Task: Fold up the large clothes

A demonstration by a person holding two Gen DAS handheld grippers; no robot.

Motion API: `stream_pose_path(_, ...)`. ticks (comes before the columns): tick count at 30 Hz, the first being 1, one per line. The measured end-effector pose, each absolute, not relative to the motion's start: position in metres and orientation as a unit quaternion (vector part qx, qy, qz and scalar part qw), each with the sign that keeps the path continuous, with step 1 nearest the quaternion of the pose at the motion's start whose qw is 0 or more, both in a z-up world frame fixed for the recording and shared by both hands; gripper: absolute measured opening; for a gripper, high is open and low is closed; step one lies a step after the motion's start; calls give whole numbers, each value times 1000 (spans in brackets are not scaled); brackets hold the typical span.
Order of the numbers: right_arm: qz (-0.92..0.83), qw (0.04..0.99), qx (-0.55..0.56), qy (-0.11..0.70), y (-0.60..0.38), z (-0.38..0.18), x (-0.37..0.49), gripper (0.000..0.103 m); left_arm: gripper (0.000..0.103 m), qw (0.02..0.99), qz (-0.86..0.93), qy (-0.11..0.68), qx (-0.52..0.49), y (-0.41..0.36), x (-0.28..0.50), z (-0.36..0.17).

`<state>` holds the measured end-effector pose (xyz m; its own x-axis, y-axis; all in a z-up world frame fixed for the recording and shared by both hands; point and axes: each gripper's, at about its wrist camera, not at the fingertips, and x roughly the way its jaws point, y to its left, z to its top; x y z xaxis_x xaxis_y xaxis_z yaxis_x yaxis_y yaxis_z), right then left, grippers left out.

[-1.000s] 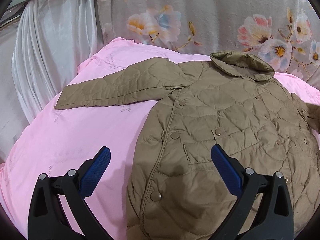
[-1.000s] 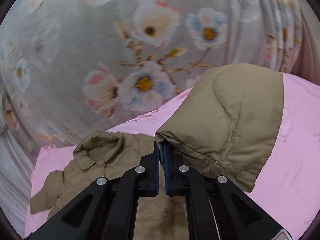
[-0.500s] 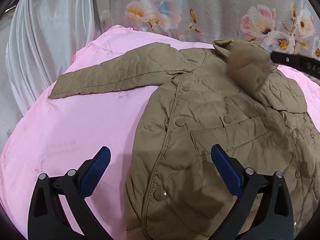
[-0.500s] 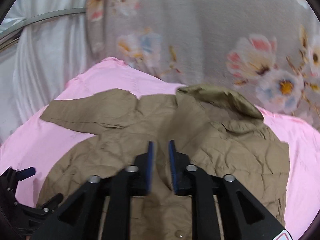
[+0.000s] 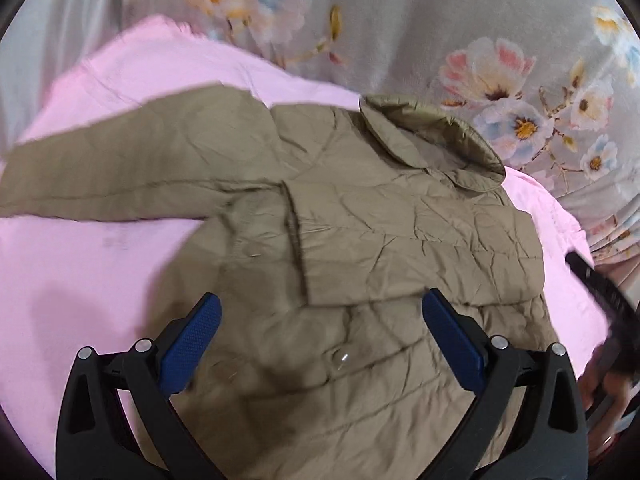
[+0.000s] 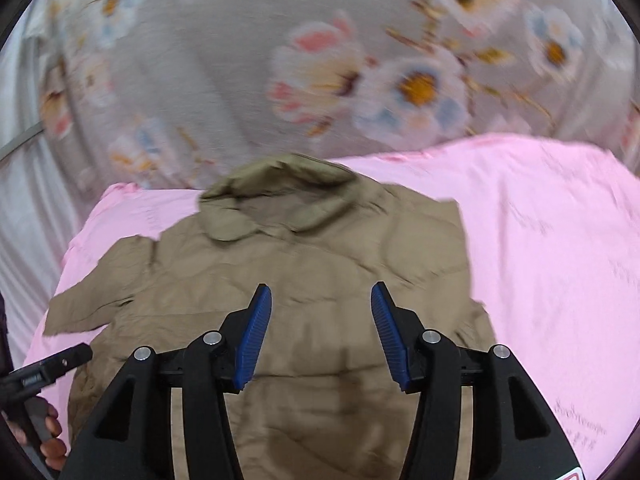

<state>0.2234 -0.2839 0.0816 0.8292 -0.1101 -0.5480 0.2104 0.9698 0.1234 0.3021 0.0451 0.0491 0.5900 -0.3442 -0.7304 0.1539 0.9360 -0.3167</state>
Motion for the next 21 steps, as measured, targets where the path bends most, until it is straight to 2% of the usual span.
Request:
stream_pose_path(5,-113,929,168,310,-337,49,222,52,97,855,-140,474,-158,30,339,22)
stream_pose_path(7,-112,917,207,322,-355,36,223,52,90,856,-139,471,-161,25,345,22)
stream_pose_path(8,-111,910,228,328,-363,29,226,52,77,856,-141,471,-161,24,347,22)
stream_pose_path(9,-110,903,249,334,-370,22,228,52,59,853,-145,475,-161,20,351,21)
stream_pose_path(10,-107,896,267,337,-376,16,231,52,53,851,-146,478,-159,18,353,21)
stream_pose_path(11,-104,893,280,338,-379,12,234,52,38,852,-139,480,-152,15,358,21)
stream_pose_path(12,-103,889,290,338,-383,10,238,52,12,857,-130,478,-140,12,362,23)
stream_pose_path(13,-101,886,302,336,-386,8,243,52,7,862,-126,473,-129,9,366,26)
stream_pose_path(14,-99,885,308,335,-388,9,247,46,4,865,-125,470,-126,9,369,29)
stream_pose_path(15,-97,885,312,333,-389,10,252,35,2,872,-124,457,-122,9,372,37)
stream_pose_path(16,-97,888,309,327,-389,15,257,10,2,881,-122,442,-115,11,373,45)
stream_pose_path(17,-97,893,302,320,-388,20,260,7,2,891,-121,425,-105,10,374,56)
stream_pose_path(21,-79,936,259,226,-370,64,244,6,1,926,-124,351,-71,2,372,98)
